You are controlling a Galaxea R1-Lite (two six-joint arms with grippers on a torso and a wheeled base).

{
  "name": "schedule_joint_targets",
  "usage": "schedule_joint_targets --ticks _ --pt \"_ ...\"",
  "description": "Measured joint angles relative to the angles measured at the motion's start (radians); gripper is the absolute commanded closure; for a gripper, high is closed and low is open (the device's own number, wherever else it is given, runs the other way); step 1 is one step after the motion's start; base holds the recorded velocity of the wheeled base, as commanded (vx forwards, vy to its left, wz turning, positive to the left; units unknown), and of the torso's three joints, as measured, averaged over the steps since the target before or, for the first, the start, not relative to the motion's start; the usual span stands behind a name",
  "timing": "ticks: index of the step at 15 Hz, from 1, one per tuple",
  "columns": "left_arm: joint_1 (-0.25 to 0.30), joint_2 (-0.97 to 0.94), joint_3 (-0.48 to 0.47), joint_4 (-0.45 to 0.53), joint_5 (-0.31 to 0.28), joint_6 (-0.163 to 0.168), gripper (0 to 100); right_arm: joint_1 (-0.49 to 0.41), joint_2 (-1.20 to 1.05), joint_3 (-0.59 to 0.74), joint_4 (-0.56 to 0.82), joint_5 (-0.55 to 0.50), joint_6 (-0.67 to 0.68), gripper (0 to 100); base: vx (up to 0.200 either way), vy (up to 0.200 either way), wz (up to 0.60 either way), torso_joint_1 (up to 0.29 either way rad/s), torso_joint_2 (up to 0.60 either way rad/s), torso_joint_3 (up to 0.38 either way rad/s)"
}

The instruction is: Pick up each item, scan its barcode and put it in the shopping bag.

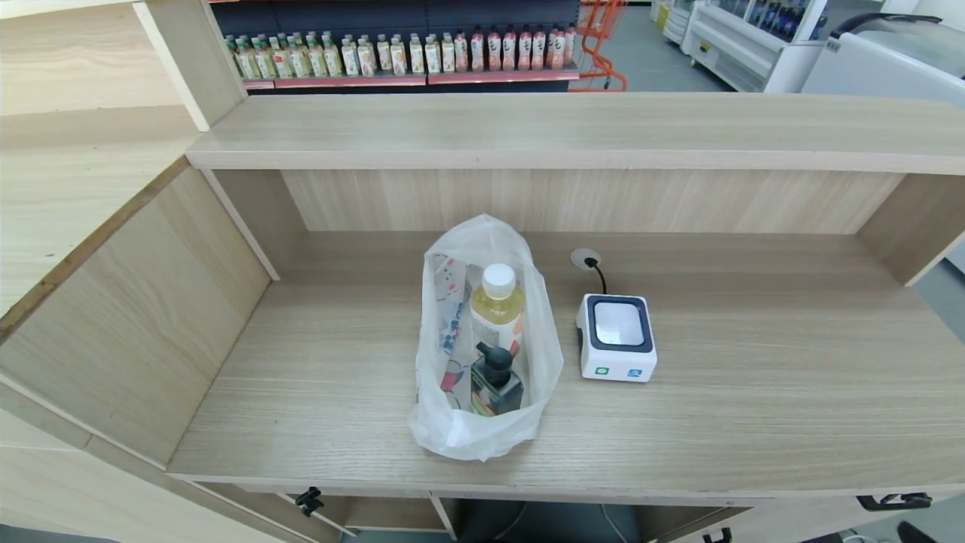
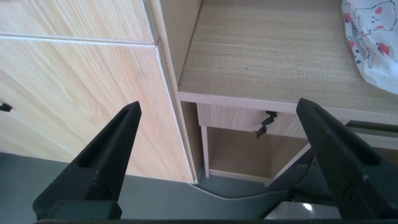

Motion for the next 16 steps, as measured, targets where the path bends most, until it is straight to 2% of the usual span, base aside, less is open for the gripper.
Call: schedule_joint_targets --ticks 3,5,8,9,16 --pt "0.0 0.0 0.0 0.0 0.0 0.0 0 -0.105 -0.25 0.055 0.202 -0.056 -0.042 0 0.0 0.0 0.0 0.0 0.0 0.0" --pt "0.0 0.0 0.0 0.0 0.0 0.0 0 -0.172 -0.34 0.07 0.229 -0.067 -0.065 0 0.0 0.0 0.0 0.0 0.0 0.0" --pt "0.0 0.0 0.0 0.0 0.0 0.0 0 -0.197 -0.408 0.076 0.233 -0.069 -0.068 0 0.0 0.0 0.0 0.0 0.0 0.0" --pt "0.0 0.0 0.0 0.0 0.0 0.0 0 -0.199 -0.418 0.077 0.233 -0.069 -0.068 100 0.0 0.0 0.0 0.0 0.0 0.0" --pt "0.0 0.0 0.0 0.0 0.0 0.0 0 -0.2 -0.434 0.077 0.233 -0.075 -0.023 100 0.0 0.0 0.0 0.0 0.0 0.0"
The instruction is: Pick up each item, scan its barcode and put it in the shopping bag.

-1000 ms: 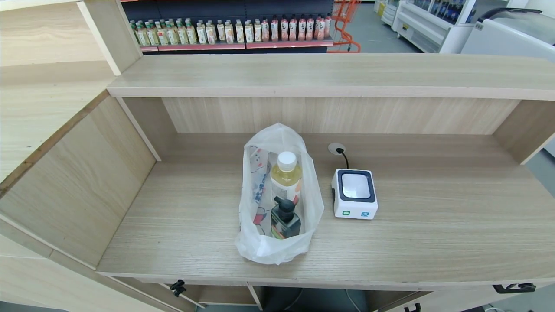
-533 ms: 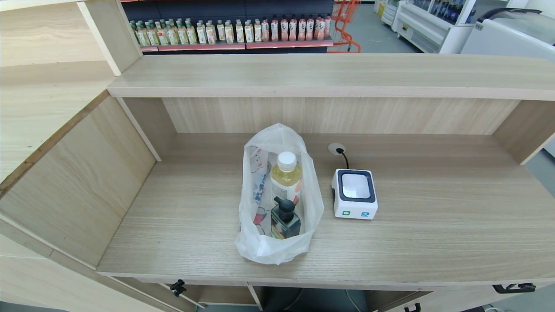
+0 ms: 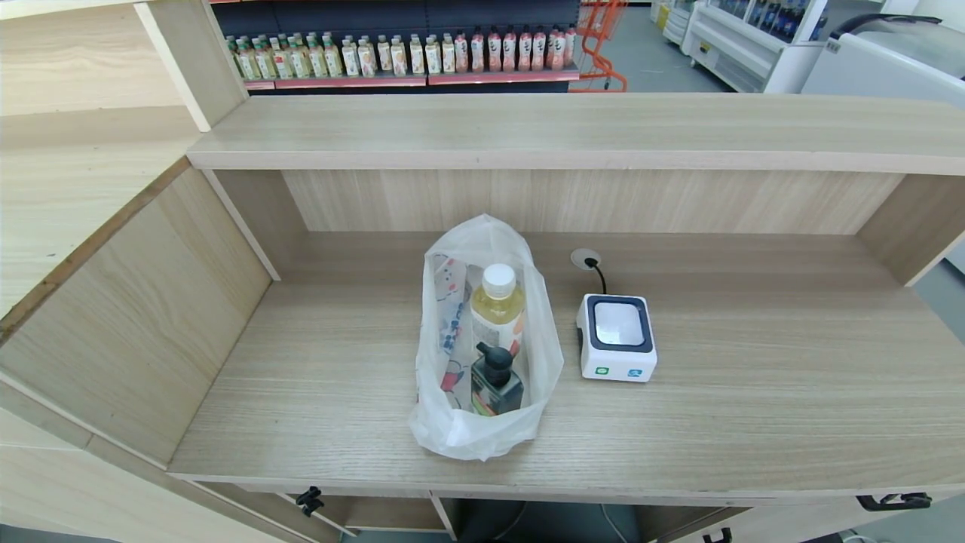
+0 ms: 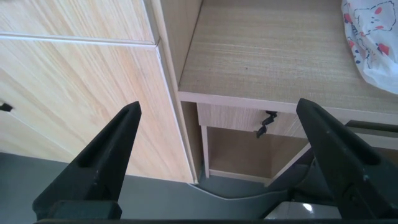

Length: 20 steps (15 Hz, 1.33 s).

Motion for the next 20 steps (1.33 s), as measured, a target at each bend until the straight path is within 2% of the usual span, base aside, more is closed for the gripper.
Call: schedule_joint_targets --ticks 1,8,11,14,20 --pt "0.0 0.0 0.0 0.0 0.0 -0.001 0 0.001 0.0 0.0 0.0 0.0 0.0 100 0.0 0.0 0.0 0.0 0.0 0.0" --pt "0.0 0.0 0.0 0.0 -0.001 0.003 0 0.001 0.0 0.0 0.0 0.0 0.0 100 0.0 -0.2 0.0 0.004 0.0 0.0" --pt "0.0 0.0 0.0 0.0 0.0 0.002 0 0.0 0.0 0.0 0.0 0.0 0.0 100 0.0 0.0 0.0 0.0 0.0 0.0" --pt "-0.001 0.0 0.0 0.0 -0.001 0.005 0 -0.001 0.0 0.0 0.0 0.001 0.0 100 0.2 0.0 0.0 -0.002 0.0 0.002" --pt "0.002 0.0 0.0 0.0 -0.001 0.002 0 0.003 0.001 0.0 0.0 0.0 0.0 100 0.0 0.0 0.0 0.0 0.0 0.0"
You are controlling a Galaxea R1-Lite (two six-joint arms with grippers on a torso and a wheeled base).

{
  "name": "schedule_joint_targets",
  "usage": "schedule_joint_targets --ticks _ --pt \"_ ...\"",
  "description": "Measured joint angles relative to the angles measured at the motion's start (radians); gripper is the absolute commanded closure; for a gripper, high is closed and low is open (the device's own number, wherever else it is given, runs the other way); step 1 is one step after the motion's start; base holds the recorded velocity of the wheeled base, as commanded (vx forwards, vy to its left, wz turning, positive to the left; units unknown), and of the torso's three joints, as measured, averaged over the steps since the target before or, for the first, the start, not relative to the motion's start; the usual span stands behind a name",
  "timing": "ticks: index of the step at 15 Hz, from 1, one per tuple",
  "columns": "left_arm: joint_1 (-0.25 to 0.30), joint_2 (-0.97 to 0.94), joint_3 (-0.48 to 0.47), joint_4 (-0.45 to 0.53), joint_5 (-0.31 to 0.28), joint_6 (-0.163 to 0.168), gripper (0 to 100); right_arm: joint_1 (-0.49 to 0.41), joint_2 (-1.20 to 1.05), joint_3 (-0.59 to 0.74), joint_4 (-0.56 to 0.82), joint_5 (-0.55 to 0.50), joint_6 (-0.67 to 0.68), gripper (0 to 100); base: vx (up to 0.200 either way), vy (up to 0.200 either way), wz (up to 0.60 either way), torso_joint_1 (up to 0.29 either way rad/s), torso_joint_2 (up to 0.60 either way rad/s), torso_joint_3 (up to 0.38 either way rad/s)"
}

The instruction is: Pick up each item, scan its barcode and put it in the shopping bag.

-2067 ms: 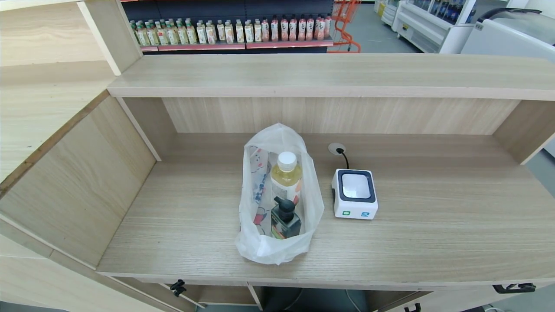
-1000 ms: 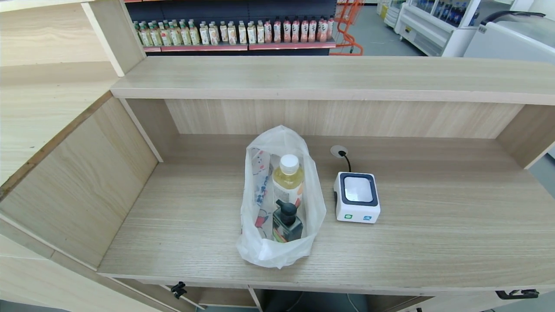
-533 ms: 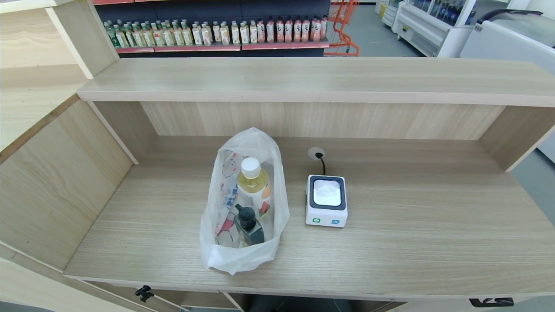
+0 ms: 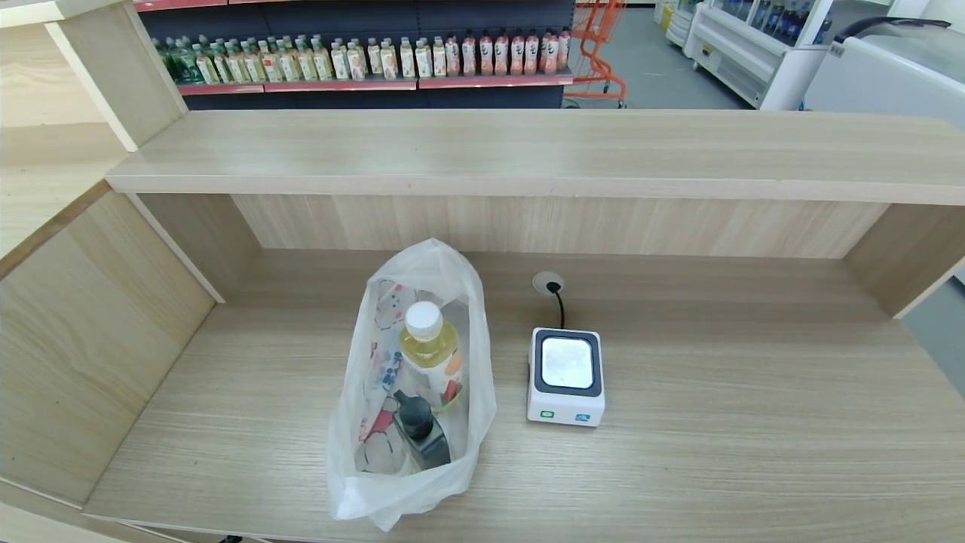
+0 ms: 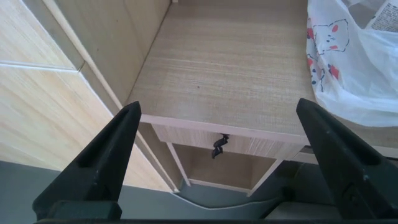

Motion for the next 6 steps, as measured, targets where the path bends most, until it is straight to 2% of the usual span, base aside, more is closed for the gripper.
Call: schedule_joint_targets --ticks 6 --pt "-0.003 0.0 0.0 0.0 0.0 0.0 0 -0.004 0.0 0.0 0.0 0.001 -0.001 100 0.0 0.0 0.0 0.0 0.0 0.0"
